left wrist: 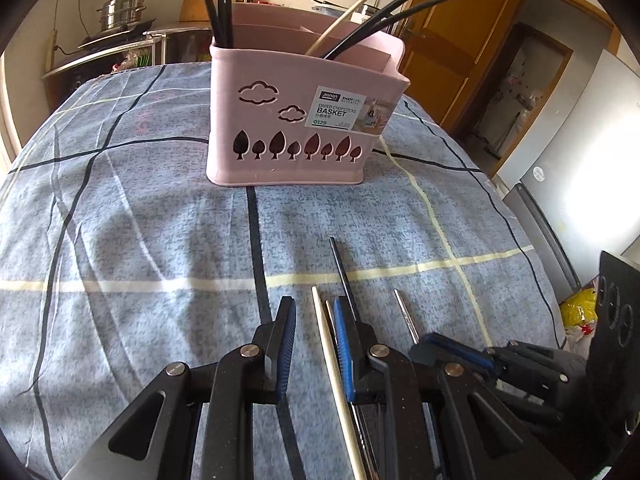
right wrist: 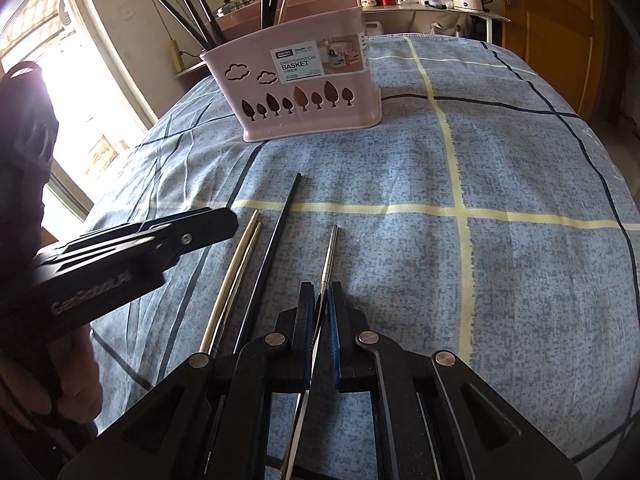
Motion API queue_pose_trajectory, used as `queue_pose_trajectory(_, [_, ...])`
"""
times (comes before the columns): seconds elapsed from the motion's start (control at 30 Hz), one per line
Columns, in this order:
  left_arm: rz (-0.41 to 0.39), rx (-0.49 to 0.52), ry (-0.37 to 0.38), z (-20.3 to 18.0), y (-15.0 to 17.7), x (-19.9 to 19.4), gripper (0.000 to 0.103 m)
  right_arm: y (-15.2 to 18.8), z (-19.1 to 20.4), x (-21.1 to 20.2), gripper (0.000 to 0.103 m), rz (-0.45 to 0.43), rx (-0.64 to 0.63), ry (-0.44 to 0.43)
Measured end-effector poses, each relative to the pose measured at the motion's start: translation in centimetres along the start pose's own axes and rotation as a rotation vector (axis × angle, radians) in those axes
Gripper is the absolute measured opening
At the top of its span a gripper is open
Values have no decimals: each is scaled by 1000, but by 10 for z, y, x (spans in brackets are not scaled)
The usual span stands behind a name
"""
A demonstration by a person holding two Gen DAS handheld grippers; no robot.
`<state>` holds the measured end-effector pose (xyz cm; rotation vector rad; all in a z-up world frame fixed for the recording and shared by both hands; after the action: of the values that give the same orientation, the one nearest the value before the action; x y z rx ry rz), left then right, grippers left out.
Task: Organize utensils
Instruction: 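Close the left tool on a wooden chopstick while the right tool grasps a metal chopstick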
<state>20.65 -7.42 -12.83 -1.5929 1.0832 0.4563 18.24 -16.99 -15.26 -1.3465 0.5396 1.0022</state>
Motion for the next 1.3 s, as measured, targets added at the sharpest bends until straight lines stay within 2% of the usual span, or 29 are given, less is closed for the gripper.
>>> queue_pose_trajectory(0.17, [28,4,-51,6,-2,16,19,0,-1,0,7,-1,3,-6])
queue_pose_trajectory(0.3, [23,22,-59,9,-3,15,19,0,-1,0,6,0,6,-6])
queue_pose_trajectory(0.4, [24,25,-92,19,-2,10,19,0,-1,-1,6,-1,8,-4])
queue_pose_trajectory(0.57, [30,-20,-84,30,2,1,19,1,-3,-1,6,-2,12,-3])
queue_pose_trajectory(0.63, [28,-39,-57,28,2,-1,19,1,-3,-1,6,-2,15,-4])
queue_pose_trajectory(0.8, [37,-14,-49,16,-2,8,19,2,-3,-2,6,0,11,-1])
queue_pose_trajectory(1.03, [41,25,-78,7,-10,20,20,3,-3,-2,6,1,8,-3])
queue_pose_trajectory(1.2, [44,10,-74,9,-11,21,21,3,-3,-2,6,-1,7,-3])
queue_pose_trajectory(1.3, [44,21,-76,8,-11,21,25,3,-3,-1,6,0,5,-2])
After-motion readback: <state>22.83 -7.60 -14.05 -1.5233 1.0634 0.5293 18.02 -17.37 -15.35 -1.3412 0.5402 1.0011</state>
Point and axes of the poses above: each gripper's, at about its wrist camera, not at the fingertips, and x roughly the way its jaws point, z to its left, y to its underside, the point moved 10 cm from there along x, roughly the way its jaws point, and after that the axes turned 5 degrees about y, right-handed, at the moved point
